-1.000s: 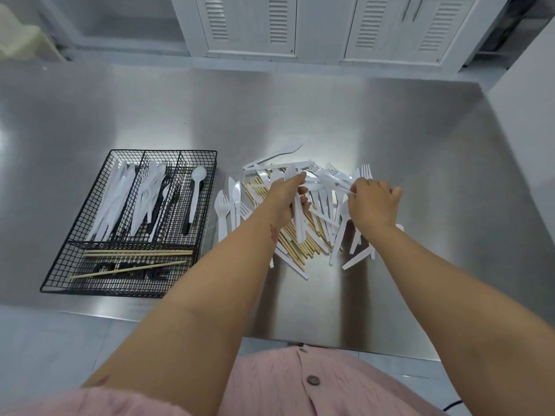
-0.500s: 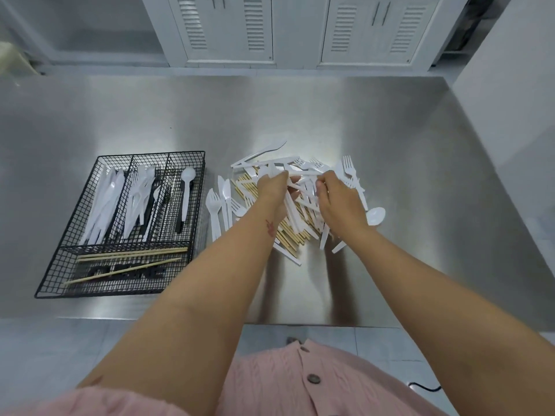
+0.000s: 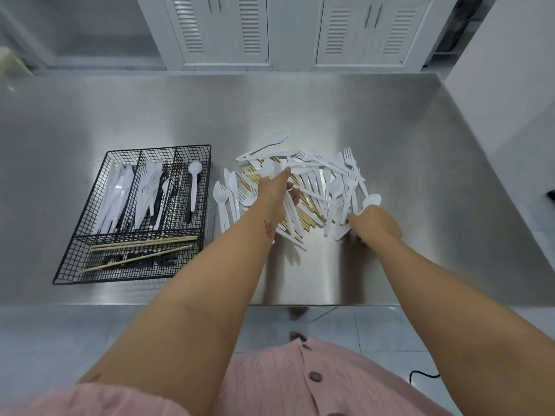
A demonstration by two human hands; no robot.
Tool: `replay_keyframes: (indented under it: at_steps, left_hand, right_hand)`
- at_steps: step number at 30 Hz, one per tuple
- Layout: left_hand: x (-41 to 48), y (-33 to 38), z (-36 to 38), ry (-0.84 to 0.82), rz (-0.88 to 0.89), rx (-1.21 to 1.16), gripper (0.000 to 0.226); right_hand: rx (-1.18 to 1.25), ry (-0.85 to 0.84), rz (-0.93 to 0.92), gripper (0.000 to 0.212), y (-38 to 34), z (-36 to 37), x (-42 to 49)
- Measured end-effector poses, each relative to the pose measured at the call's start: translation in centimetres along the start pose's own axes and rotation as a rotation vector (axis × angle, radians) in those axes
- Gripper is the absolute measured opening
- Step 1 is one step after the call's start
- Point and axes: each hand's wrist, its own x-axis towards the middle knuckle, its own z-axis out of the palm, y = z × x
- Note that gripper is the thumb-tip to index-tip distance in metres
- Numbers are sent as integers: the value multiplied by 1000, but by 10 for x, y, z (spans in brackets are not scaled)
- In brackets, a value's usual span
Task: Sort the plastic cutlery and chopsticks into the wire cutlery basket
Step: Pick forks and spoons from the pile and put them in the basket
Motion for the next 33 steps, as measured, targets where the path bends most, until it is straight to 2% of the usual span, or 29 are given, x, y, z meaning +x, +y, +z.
replay_keyframes:
  at_steps: [3,6,10,15,19,24,27,29,33]
  left_hand:
    - [-1,1,-5,3,-1,12,39]
    - [-2,1,-10,4,-4,18,41]
    - [1,2,-14,1,2,14,41]
    - [4,6,-15,-25,-6,7,42]
    - [6,9,-17,-40,-20,-9,38]
    - [12,17,-21,-35,-16,-6,35]
    - [14,20,-21,-43,-20,-11,29]
    - [14,20,-20,-40,-15,-2,34]
    - [17,21,-19,-26,-20,20,39]
  right_hand:
    - [118,2,22,28,-2,2,-1]
    - [136,87,33,27,-6,2,-7]
    - [81,177,-65,38,-21,0,-14]
    - [-34,119,-189,30,-39,5,-11]
    - [-94,47,-163,21,-48,10,-6]
    - [-78,16,-100,38,-59,12,2]
    - [-77,-12,-78,26,-60,13,7]
    - [-80,-24,-80,18,-59,13,9]
    - [-54,25,-119,28,-54,11,8]
